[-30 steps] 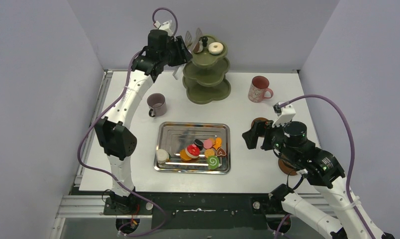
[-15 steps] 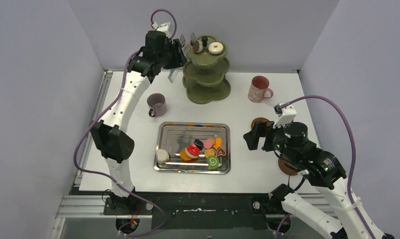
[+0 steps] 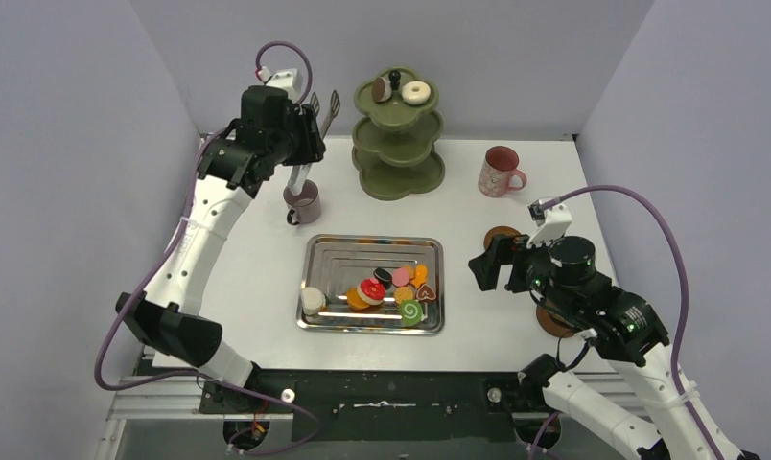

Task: Serve the afternoon tea

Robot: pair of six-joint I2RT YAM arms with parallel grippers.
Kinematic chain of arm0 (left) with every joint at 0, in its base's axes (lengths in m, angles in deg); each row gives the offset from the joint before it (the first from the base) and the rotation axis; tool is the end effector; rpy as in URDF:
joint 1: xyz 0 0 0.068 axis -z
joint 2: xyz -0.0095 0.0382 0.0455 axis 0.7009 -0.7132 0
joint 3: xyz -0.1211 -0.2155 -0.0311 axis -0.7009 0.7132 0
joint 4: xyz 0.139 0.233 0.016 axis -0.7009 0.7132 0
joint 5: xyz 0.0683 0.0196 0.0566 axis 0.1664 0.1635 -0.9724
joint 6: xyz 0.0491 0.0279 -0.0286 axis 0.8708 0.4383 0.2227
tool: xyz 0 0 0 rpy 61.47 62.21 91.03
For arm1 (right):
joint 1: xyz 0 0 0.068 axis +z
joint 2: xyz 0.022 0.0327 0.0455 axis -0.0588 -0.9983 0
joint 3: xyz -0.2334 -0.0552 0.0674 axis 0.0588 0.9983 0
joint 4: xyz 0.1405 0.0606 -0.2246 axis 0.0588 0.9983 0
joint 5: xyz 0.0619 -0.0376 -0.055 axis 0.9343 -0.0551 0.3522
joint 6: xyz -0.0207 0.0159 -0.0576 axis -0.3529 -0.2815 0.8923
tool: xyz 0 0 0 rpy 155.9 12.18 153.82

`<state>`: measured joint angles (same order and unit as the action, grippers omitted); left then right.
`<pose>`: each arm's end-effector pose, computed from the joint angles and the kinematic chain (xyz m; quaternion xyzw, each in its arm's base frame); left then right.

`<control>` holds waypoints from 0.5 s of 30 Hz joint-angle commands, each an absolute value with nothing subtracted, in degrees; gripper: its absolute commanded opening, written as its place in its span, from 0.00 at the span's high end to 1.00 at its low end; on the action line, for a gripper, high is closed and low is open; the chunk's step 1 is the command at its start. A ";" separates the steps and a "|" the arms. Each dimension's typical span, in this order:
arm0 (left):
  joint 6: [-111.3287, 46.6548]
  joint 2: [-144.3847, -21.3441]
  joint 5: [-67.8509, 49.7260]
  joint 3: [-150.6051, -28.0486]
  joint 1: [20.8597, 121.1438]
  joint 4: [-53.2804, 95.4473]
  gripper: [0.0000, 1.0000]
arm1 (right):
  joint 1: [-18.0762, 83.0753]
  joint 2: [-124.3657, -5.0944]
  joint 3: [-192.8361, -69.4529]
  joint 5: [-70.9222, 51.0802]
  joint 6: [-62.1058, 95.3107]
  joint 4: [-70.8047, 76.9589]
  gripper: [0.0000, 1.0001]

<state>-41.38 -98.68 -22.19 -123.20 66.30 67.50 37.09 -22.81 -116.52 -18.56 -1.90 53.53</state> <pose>0.3392 -0.1313 0.4161 -0.0125 0.8632 -0.1480 0.4826 0.1308 0.0863 0.3559 -0.0588 0.8605 0.2428 0.4441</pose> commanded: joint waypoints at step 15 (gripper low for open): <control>-37.97 -82.96 -23.29 -109.20 75.75 88.91 0.60 | 36.77 -20.24 -114.53 -18.80 -1.43 52.84 0.00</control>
